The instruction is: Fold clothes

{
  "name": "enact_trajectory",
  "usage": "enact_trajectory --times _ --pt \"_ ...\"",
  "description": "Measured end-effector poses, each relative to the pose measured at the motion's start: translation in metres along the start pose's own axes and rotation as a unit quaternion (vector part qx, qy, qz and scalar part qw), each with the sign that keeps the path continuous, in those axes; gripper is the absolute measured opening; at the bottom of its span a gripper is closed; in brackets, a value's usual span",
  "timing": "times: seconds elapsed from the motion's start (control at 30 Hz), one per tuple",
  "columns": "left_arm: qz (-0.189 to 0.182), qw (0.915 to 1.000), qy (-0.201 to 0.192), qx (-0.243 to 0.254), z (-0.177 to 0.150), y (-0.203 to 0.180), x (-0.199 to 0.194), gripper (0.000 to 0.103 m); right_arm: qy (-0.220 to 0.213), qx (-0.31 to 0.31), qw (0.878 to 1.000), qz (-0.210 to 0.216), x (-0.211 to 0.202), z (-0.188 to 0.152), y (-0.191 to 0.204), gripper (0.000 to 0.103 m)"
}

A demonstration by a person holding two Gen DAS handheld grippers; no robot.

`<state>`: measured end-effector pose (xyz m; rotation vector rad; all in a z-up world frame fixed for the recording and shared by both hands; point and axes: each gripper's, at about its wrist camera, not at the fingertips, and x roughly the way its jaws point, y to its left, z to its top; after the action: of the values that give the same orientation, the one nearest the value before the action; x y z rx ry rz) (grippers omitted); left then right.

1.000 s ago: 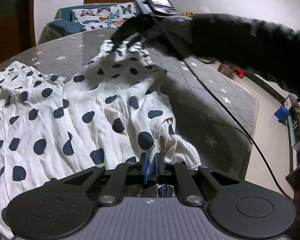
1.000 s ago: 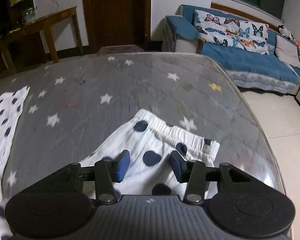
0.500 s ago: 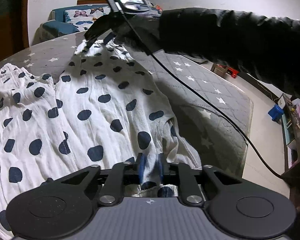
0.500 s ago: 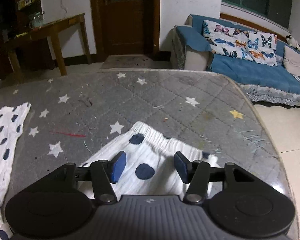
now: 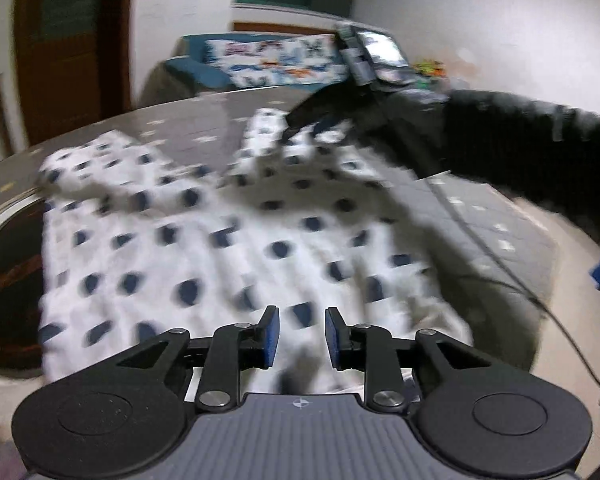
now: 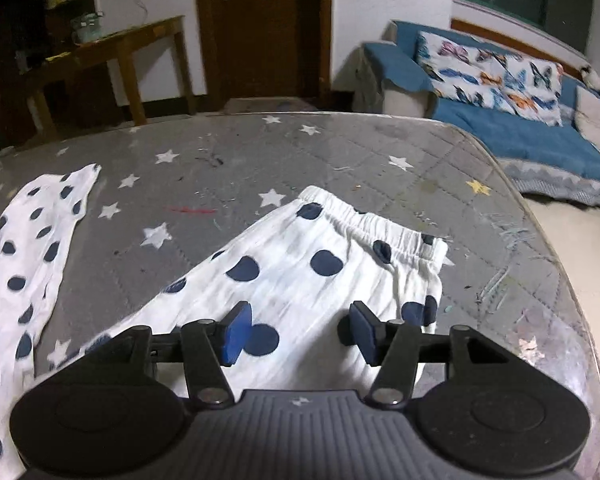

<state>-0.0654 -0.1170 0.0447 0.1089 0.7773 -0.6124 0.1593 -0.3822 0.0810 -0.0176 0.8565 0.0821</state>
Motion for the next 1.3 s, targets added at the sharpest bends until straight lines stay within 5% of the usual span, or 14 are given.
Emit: enact_trajectory --times 0.23,0.57,0.77,0.9,1.13,1.3 --pt "0.049 0.9970 0.004 -0.060 -0.013 0.042 -0.009 0.027 -0.012 -0.032 0.996 0.079 -0.017 0.032 0.053 0.049" --pt "0.030 0.9961 0.000 -0.083 -0.027 0.057 -0.015 0.027 0.002 -0.107 0.987 0.124 0.036 0.070 0.172 0.042" --pt "0.012 0.9952 -0.005 -0.097 -0.032 0.064 -0.019 0.027 0.002 -0.101 0.989 0.110 0.075 0.079 0.192 0.036" --pt "0.001 0.9948 -0.008 -0.101 -0.034 0.067 -0.020 0.027 -0.007 -0.103 0.991 0.090 0.083 0.087 0.195 0.020" --pt "-0.009 0.9940 -0.011 -0.108 -0.038 0.068 -0.022 0.027 -0.018 -0.116 0.993 0.020 0.092 0.097 0.190 0.025" --pt "-0.007 0.9936 -0.012 -0.112 -0.039 0.066 -0.023 0.027 -0.027 -0.118 0.992 0.032 0.074 0.096 0.189 0.026"
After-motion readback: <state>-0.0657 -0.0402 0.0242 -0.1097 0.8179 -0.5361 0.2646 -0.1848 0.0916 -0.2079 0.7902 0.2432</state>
